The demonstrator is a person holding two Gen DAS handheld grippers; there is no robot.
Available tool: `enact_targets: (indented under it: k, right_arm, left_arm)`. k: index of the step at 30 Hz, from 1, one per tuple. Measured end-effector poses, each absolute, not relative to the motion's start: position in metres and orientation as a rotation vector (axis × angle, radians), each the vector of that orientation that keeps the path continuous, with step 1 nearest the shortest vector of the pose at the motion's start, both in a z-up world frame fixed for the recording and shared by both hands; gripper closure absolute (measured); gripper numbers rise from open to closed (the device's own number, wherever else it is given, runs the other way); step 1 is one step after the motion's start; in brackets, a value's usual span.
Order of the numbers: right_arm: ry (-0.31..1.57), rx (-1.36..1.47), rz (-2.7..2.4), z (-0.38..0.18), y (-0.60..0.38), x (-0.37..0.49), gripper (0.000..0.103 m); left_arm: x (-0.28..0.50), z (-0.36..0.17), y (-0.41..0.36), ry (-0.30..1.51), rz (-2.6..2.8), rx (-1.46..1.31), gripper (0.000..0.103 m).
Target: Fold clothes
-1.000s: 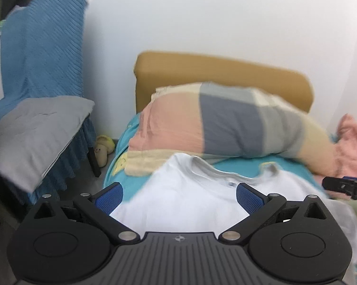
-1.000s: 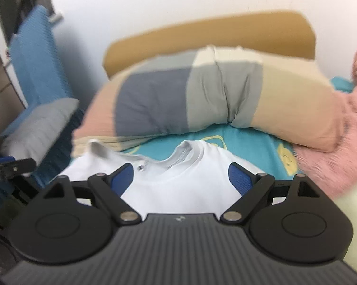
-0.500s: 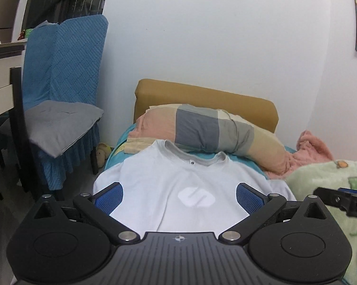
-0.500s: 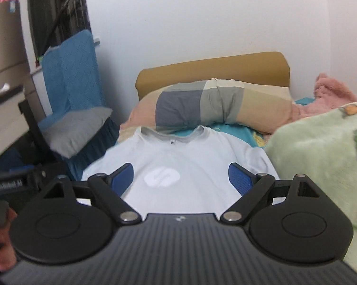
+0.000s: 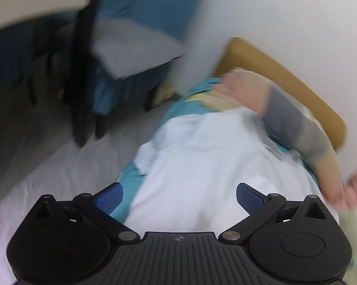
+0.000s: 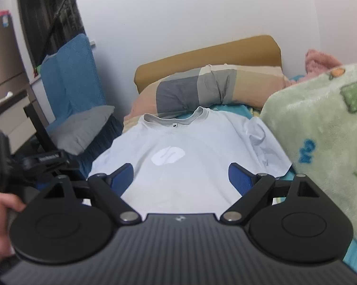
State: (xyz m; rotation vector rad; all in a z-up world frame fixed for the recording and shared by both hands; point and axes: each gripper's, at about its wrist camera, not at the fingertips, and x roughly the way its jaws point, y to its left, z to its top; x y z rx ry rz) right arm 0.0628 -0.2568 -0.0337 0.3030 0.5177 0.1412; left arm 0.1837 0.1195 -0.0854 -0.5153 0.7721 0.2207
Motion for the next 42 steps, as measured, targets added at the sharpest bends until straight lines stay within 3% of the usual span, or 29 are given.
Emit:
enact_targets:
  k: [15,21,23,27,30,32,33,35,42]
  right_arm:
    - [0.661,0.399,0.151,-0.088,-0.275,0.125,0.015]
    - [0.714,0.398,0.134,-0.113,-0.278,0.157,0.015]
    - [0.736,0.415,0.142,-0.120,-0.278,0.165,0.015]
    - [0.769,0.416,0.153,-0.127,-0.277,0.174,0.015]
    - [0.795,0.426,0.177,-0.130,-0.277,0.177,0.015]
    - [0.801,0.434,0.187,-0.130,-0.278,0.175,0.015]
    - [0.801,0.437,0.191,-0.130,-0.278,0.174,0.015]
    - [0.797,0.446,0.184,-0.129,-0.282,0.172,0.015]
    - [0.776,0.511,0.130,-0.128,-0.304,0.167,0.015]
  left_arm:
    - [0.286,-0.157,0.161,0.737,0.326,-0.681,0.002]
    - [0.317,-0.173,0.173,0.700,0.383,-0.699,0.013]
    - [0.327,-0.176,0.173,0.731,0.381,-0.686,0.022]
    - [0.341,-0.180,0.163,0.785,0.374,-0.602,0.032]
    - [0.347,-0.175,0.149,0.790,0.346,-0.525,0.061]
    - [0.351,-0.167,0.137,0.793,0.331,-0.446,0.090]
    - [0.352,-0.161,0.129,0.792,0.342,-0.399,0.095]
    - [0.353,-0.147,0.113,0.783,0.360,-0.300,0.100]
    - [0.318,-0.095,-0.019,0.561,0.118,0.338,0.100]
